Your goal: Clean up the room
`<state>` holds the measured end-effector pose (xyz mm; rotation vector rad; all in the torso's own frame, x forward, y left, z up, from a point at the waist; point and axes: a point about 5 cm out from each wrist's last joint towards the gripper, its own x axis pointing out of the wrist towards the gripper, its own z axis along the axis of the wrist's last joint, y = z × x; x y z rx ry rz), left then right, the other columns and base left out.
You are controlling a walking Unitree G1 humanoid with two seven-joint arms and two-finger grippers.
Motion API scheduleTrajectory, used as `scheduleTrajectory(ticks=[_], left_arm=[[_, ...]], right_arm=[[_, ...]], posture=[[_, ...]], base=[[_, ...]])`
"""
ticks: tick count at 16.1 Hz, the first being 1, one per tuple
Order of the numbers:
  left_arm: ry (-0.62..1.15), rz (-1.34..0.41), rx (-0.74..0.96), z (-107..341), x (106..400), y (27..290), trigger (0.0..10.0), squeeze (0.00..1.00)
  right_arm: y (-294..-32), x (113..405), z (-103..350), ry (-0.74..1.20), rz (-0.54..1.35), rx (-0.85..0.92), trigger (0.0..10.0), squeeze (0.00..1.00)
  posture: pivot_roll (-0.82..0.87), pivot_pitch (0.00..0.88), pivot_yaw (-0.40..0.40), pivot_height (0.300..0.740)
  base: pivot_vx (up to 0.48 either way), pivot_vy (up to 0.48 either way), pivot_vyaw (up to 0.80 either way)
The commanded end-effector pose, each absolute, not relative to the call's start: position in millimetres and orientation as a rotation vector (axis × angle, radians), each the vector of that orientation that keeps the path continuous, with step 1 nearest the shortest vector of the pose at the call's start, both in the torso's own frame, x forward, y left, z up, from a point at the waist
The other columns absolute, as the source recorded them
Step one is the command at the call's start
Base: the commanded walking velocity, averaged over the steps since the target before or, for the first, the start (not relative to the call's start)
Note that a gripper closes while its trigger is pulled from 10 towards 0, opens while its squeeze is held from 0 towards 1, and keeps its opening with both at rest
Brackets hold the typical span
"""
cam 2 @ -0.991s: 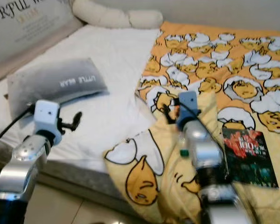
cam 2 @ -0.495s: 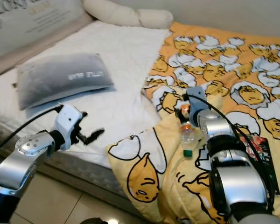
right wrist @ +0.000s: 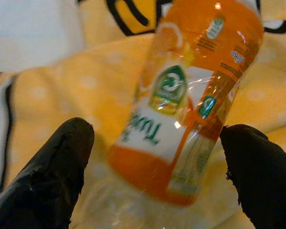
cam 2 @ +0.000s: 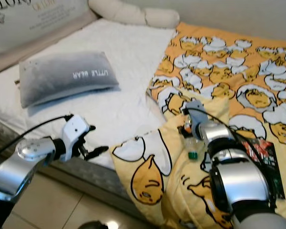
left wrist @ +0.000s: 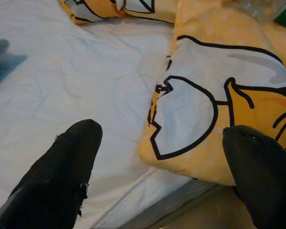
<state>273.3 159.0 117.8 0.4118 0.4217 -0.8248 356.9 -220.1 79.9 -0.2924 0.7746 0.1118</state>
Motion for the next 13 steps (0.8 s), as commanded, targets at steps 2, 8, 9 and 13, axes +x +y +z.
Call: scheduleTrajectory(ticks=[2,8,9,13], left_arm=[[0.416,-0.849,0.432,122.6,273.4,155.3,10.0,0.00],[0.437,-0.867,0.426,122.1,273.1,153.1,10.0,0.00],[0.439,-0.873,0.432,122.3,273.2,152.6,10.0,0.00],[0.439,-0.877,0.433,123.3,273.9,151.8,10.0,0.00]], right_arm=[[-226.1,352.3,73.3,0.777,0.035,-0.248,10.0,0.00],[-229.3,339.7,56.1,0.823,-0.047,-0.071,10.0,0.00],[-229.1,339.3,55.5,0.823,-0.046,-0.069,8.9,0.00],[-231.1,336.9,51.8,0.811,-0.060,-0.100,0.0,0.00]], posture=[[0.02,0.000,0.004,0.740],[0.01,0.000,0.027,0.740],[0.01,0.000,0.029,0.740],[0.02,0.000,0.021,0.740]], base=[[0.000,0.000,0.00],[0.000,0.000,0.00],[0.000,0.000,0.00],[0.000,0.000,0.00]])
